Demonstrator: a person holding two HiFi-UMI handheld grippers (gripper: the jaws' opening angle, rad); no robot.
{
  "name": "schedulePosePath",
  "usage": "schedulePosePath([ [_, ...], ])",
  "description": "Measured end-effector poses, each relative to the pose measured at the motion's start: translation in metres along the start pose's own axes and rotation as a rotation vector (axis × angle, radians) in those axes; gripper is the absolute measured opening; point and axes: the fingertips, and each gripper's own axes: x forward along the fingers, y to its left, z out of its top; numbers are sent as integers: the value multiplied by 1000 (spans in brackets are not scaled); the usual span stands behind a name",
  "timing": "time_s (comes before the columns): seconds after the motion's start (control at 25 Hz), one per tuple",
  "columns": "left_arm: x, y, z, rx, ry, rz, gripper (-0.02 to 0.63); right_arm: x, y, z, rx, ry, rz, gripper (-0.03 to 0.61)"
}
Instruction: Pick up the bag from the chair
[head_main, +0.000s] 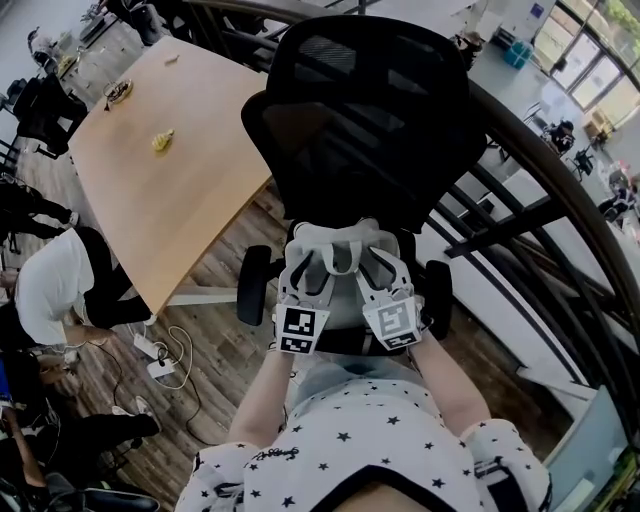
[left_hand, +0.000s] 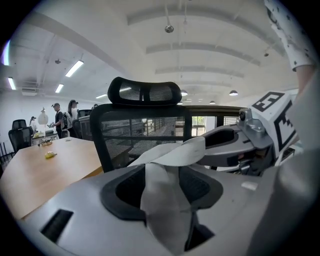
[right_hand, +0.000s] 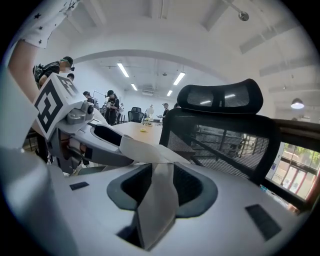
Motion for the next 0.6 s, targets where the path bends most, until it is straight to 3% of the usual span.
schedulePosePath([
  [0.6,29,23,32,-51,-75,42,178,37,-13,30,-31,-31,-25,130],
])
